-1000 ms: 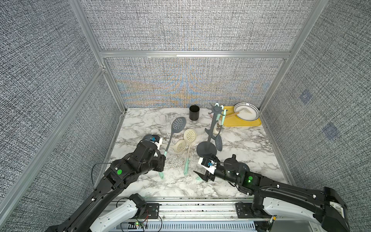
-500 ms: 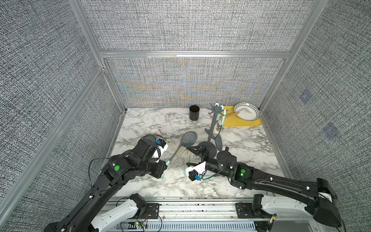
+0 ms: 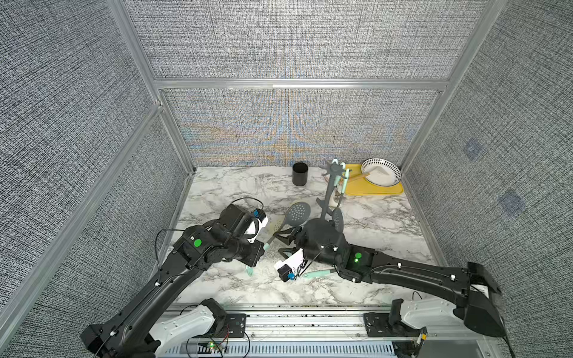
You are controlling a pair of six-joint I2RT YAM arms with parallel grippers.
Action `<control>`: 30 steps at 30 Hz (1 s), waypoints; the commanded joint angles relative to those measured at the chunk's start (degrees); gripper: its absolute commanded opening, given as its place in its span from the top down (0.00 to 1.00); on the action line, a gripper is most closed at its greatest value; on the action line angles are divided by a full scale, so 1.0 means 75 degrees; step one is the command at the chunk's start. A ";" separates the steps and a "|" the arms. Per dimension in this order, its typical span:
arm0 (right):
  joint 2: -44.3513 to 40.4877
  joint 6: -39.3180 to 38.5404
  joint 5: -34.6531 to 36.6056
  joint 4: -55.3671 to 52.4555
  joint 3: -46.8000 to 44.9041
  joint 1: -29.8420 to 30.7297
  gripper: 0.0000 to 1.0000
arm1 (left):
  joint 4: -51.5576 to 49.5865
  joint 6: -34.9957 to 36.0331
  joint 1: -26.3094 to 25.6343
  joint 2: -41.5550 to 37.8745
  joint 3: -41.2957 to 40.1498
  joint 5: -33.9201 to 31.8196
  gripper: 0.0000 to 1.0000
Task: Hang the skimmer on the kitchen utensil rack
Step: Pick up the skimmer from the center of the board.
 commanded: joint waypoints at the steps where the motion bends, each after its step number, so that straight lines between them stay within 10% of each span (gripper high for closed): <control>1: 0.0104 0.0065 -0.0138 0.0328 0.0032 0.0004 0.36 | 0.0347 0.0166 0.0013 0.0010 0.0071 0.0207 0.98; 30: 0.0458 0.0248 -0.1340 0.0229 0.0292 -0.0493 0.77 | 0.0216 0.0618 0.0013 0.0092 0.0146 0.1029 0.98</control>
